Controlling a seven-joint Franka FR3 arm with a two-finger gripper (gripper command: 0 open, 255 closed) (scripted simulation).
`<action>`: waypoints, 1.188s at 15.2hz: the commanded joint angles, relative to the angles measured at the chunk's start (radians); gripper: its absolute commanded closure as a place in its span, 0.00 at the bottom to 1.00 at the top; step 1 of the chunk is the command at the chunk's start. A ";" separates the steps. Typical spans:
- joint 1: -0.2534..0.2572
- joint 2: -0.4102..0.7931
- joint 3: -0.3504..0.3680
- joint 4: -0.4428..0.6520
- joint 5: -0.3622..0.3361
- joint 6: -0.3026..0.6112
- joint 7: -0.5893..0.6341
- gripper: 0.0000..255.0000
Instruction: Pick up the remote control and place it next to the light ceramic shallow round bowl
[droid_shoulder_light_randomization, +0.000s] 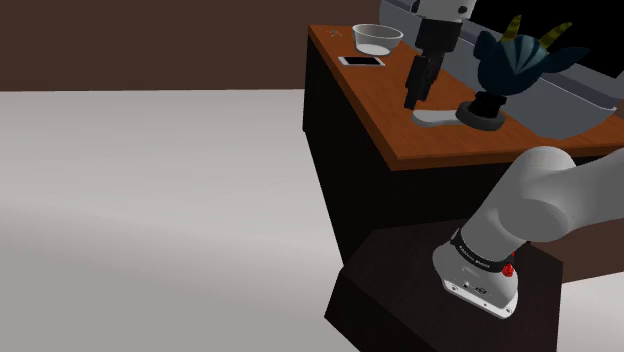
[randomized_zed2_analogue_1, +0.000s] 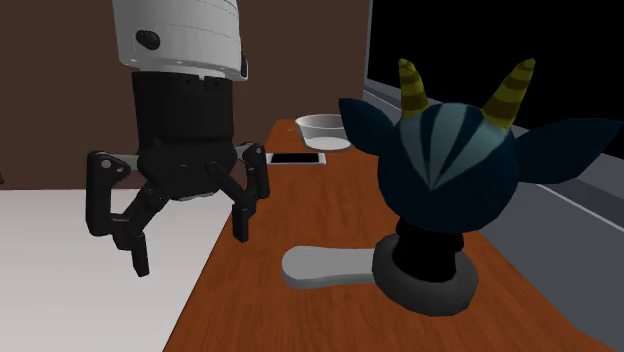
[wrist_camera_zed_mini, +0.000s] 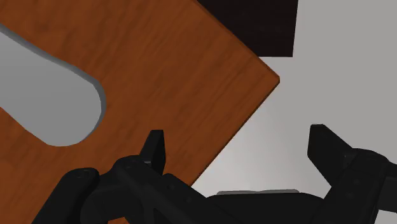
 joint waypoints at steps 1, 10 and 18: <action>0.000 0.000 0.000 0.000 0.000 0.000 0.000 0.00; 0.042 -0.189 -0.235 -0.135 -0.276 0.002 -0.542 0.00; 0.033 -0.190 -0.429 -0.150 -0.466 0.099 -0.994 0.00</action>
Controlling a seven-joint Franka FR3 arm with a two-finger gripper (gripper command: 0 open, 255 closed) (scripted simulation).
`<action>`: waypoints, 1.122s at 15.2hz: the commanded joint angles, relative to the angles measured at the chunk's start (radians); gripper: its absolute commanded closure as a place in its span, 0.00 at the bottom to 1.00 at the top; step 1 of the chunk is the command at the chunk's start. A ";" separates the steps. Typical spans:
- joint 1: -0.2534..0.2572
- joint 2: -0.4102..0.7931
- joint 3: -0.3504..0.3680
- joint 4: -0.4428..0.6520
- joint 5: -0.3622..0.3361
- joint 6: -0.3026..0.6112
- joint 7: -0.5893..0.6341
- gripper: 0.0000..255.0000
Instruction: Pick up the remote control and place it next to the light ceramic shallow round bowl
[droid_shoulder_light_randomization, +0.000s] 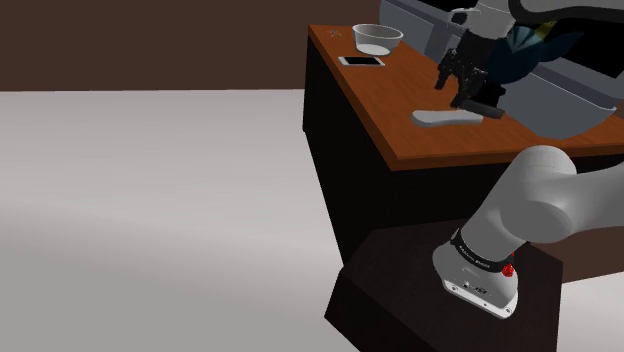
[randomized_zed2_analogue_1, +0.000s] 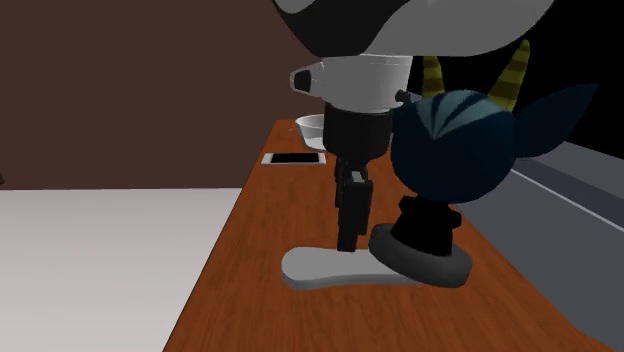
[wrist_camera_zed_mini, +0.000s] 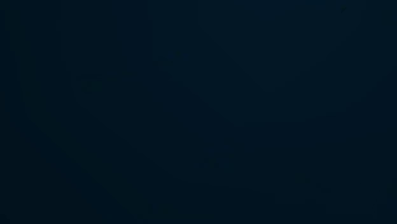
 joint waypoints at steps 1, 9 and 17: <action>-0.015 0.009 -0.035 -0.014 -0.024 -0.069 -0.055 0.00; -0.027 0.003 -0.062 -0.089 -0.050 -0.002 -0.051 0.00; -0.028 0.003 -0.061 -0.088 -0.050 -0.002 -0.052 1.00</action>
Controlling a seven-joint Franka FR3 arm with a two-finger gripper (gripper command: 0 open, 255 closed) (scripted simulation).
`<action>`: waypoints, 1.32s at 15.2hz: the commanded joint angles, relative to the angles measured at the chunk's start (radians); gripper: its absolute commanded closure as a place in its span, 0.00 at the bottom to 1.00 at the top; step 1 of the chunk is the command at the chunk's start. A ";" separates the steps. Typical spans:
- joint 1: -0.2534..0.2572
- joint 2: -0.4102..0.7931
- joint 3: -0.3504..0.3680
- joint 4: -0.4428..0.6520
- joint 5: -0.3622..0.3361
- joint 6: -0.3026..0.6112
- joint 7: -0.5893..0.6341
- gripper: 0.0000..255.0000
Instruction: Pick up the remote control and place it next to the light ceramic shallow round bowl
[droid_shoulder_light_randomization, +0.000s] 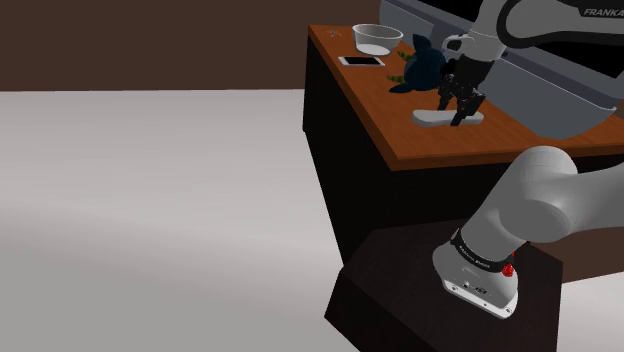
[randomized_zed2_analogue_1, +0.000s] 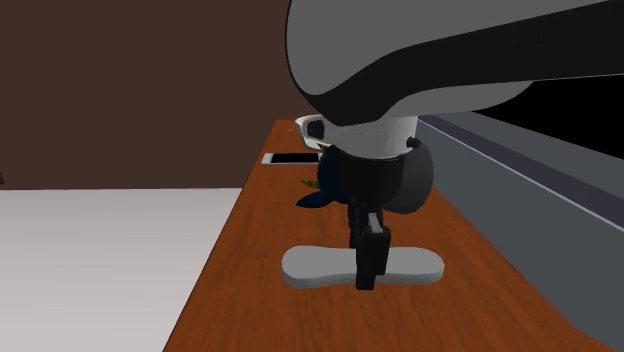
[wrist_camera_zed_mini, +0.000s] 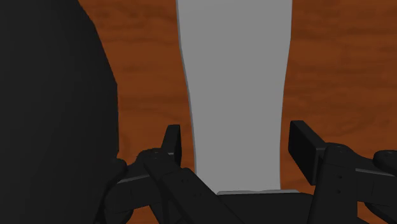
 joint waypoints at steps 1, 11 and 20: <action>0.000 0.000 0.000 0.000 0.000 0.000 0.000 1.00; 0.008 0.003 0.020 0.051 0.019 -0.049 -0.002 1.00; 0.026 0.024 0.059 0.177 0.057 -0.154 -0.008 1.00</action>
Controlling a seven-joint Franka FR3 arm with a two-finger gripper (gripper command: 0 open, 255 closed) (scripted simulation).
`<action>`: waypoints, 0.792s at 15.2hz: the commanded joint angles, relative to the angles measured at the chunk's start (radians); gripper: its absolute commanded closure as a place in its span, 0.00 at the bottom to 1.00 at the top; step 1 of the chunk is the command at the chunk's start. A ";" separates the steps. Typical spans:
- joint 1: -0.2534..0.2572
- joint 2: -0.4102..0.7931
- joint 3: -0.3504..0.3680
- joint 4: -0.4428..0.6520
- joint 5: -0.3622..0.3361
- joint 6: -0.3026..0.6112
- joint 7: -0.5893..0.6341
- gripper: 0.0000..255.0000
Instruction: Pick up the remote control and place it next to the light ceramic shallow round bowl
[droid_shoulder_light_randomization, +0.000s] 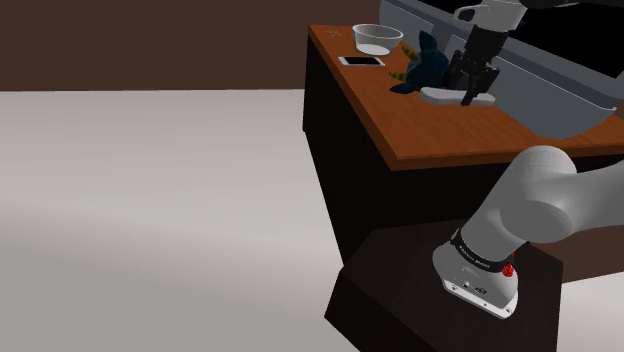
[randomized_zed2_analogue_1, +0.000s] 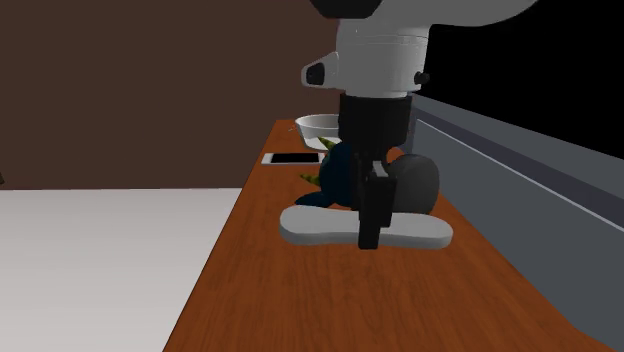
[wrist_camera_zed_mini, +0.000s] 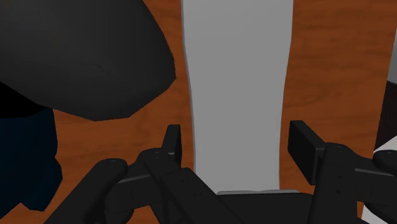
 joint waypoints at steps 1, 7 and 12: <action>0.002 0.002 0.010 0.031 0.008 -0.028 -0.003 1.00; 0.014 0.027 0.030 0.122 0.029 -0.096 -0.008 1.00; 0.023 0.052 0.045 0.202 0.045 -0.151 -0.013 1.00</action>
